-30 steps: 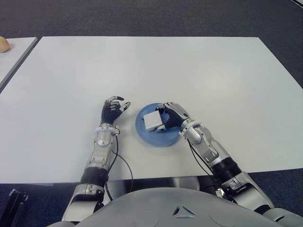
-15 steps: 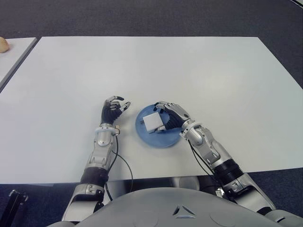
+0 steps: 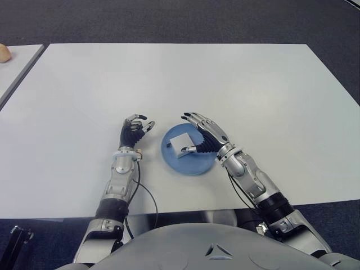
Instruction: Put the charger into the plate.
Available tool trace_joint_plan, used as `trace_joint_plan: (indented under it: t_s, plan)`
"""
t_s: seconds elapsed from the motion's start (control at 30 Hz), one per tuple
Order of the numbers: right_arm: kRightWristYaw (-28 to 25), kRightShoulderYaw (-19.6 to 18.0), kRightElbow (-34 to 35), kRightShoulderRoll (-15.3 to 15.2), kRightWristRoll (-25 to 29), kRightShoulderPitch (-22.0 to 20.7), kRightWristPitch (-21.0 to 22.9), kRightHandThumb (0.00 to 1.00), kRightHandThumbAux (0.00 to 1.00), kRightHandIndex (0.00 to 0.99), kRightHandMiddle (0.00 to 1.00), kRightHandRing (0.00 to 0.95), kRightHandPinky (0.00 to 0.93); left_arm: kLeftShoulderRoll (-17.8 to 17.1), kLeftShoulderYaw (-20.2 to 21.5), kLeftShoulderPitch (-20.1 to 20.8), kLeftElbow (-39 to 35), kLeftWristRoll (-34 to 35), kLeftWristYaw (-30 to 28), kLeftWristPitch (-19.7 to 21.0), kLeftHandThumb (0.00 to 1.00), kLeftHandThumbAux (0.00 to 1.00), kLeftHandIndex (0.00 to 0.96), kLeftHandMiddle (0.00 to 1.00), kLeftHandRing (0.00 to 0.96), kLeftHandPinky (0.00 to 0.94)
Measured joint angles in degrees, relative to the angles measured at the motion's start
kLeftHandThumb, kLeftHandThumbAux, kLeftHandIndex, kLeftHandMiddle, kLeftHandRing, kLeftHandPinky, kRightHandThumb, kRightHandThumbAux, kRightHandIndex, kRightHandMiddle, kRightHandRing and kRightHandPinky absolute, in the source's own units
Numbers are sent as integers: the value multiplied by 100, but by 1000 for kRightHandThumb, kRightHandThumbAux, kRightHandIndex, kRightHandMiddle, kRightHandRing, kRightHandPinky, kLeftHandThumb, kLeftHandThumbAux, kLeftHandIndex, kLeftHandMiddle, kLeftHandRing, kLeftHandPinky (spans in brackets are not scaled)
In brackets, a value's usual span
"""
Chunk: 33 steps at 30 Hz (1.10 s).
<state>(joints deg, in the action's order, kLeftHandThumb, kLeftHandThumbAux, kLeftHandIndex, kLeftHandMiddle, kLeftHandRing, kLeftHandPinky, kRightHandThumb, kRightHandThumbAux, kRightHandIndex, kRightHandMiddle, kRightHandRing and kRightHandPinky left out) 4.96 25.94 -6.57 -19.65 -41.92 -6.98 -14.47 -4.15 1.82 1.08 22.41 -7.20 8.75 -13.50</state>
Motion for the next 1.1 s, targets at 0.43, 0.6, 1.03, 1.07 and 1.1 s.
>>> trace_joint_plan:
  t_s: [0.43,0.6,1.03,1.07,1.1]
  plan:
    - [396,-76,398,-39,-200,135,-4,532,299,0,0,0,0,1,1,0,-1,2,0,-1,705,720,436,822,830,831]
    - [361,-137,538,15,-188,258,147,514,237,0,0,0,0,2,3,0,-1,3,0,-1,705,721,436,823,833,835]
    - [715,-314,656,120,-319,406,307,263,264,0,0,0,0,2,0,0,-1,2,0,-2,706,721,436,825,837,836]
    - [715,-360,664,125,-273,414,305,237,279,0,0,0,0,2,0,0,-1,2,0,-2,706,721,436,825,836,835]
    - [713,-424,671,134,-194,420,304,186,314,0,0,0,0,2,-1,0,-1,2,0,-2,706,721,436,825,836,835]
